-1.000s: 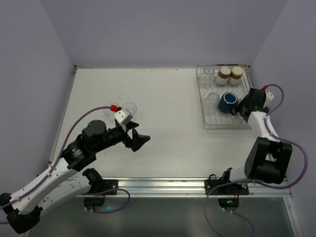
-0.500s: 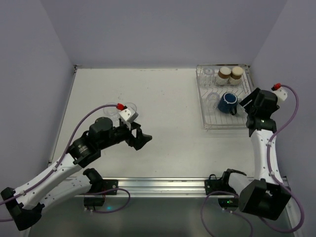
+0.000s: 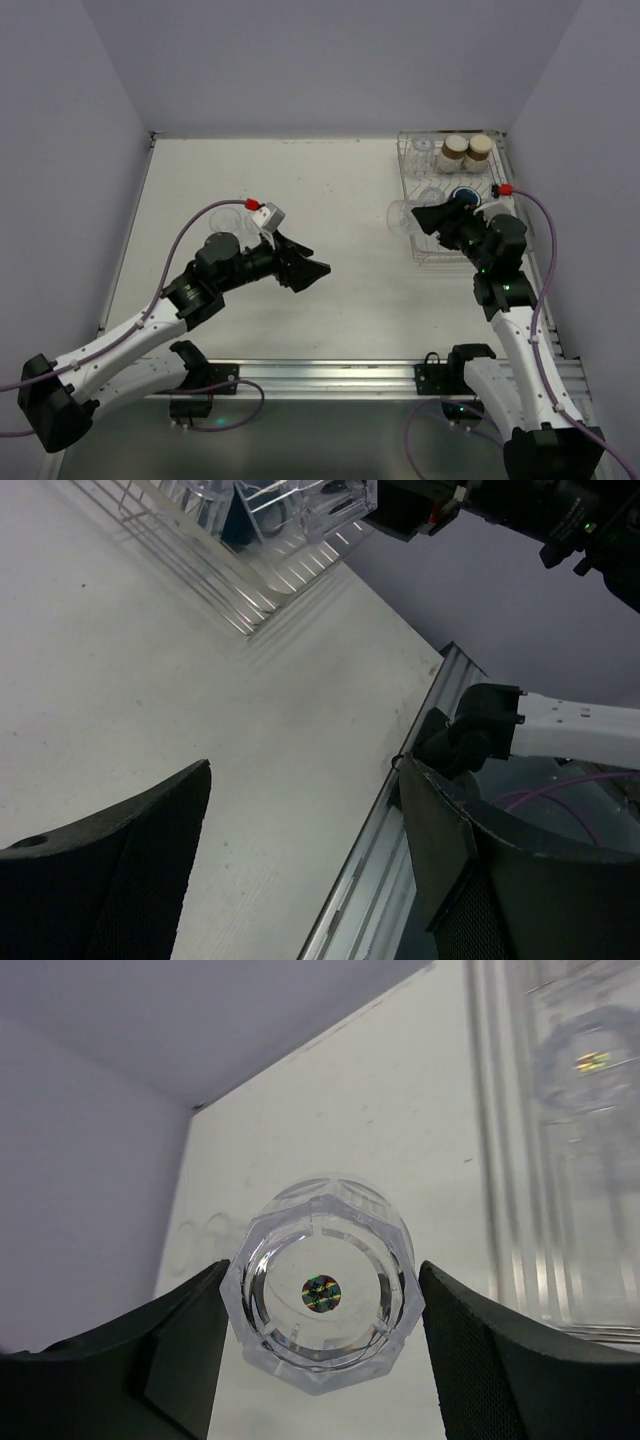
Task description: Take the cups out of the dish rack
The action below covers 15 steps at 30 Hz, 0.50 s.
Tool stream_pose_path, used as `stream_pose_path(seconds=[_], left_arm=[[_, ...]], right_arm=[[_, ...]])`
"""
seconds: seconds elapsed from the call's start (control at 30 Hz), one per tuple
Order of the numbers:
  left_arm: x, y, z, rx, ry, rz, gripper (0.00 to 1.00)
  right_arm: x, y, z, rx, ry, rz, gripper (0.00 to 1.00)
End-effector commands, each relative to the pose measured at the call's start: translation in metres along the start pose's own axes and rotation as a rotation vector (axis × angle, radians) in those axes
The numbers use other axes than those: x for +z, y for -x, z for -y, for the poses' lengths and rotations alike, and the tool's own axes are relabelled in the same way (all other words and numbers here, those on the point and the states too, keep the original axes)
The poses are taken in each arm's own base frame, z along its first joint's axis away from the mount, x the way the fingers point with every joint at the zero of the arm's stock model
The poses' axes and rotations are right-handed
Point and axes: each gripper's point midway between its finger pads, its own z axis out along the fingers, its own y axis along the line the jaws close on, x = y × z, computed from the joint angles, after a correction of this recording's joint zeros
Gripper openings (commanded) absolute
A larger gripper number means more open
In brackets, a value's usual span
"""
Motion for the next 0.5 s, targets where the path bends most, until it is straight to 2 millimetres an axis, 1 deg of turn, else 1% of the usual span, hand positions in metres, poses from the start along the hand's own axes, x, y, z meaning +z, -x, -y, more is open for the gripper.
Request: stream_pose_path(seconds=[0.0, 0.03, 0.07, 0.1, 0.13, 0.17, 0.2, 0.23, 0.3, 0.33, 0.37, 0.4, 0.47], left_arm=[[0.019, 0.023, 0.017, -0.112, -0.121, 0.133, 0.77], [0.028, 0.015, 0.011, -0.139, -0.119, 0.118, 0.75], [0.031, 0.026, 0.020, -0.161, -0.171, 0.160, 0.73], [0.034, 0.024, 0.025, -0.171, -0.212, 0.148, 0.72], [0.042, 0.019, 0.026, -0.190, -0.230, 0.134, 0.71], [0.044, 0.020, 0.029, -0.213, -0.247, 0.135, 0.70], [0.046, 0.024, 0.033, -0.210, -0.267, 0.160, 0.69], [0.049, 0.021, 0.035, -0.216, -0.272, 0.158, 0.68], [0.050, 0.025, 0.036, -0.222, -0.268, 0.188, 0.66], [0.050, 0.024, 0.038, -0.221, -0.272, 0.191, 0.65], [0.051, 0.025, 0.038, -0.217, -0.269, 0.196, 0.65], [0.052, 0.024, 0.037, -0.219, -0.262, 0.197, 0.65], [0.055, 0.022, 0.036, -0.221, -0.256, 0.191, 0.64]], right_arm=[[-0.022, -0.018, -0.086, 0.068, 0.420, -0.120, 0.28], [-0.029, -0.017, -0.101, 0.057, 0.501, -0.115, 0.28], [-0.033, -0.022, -0.107, 0.082, 0.531, -0.141, 0.28], [-0.034, -0.029, -0.109, 0.091, 0.551, -0.169, 0.28], [-0.036, -0.031, -0.114, 0.089, 0.583, -0.177, 0.28], [-0.038, -0.039, -0.117, 0.101, 0.610, -0.218, 0.28], [-0.038, -0.049, -0.116, 0.111, 0.621, -0.251, 0.29], [-0.040, -0.052, -0.118, 0.108, 0.647, -0.263, 0.29], [-0.040, -0.064, -0.114, 0.124, 0.650, -0.298, 0.29], [-0.040, -0.066, -0.114, 0.124, 0.658, -0.298, 0.29], [-0.040, -0.069, -0.113, 0.132, 0.662, -0.310, 0.29], [-0.043, -0.076, -0.113, 0.136, 0.674, -0.339, 0.29], [-0.044, -0.081, -0.116, 0.150, 0.700, -0.367, 0.29]])
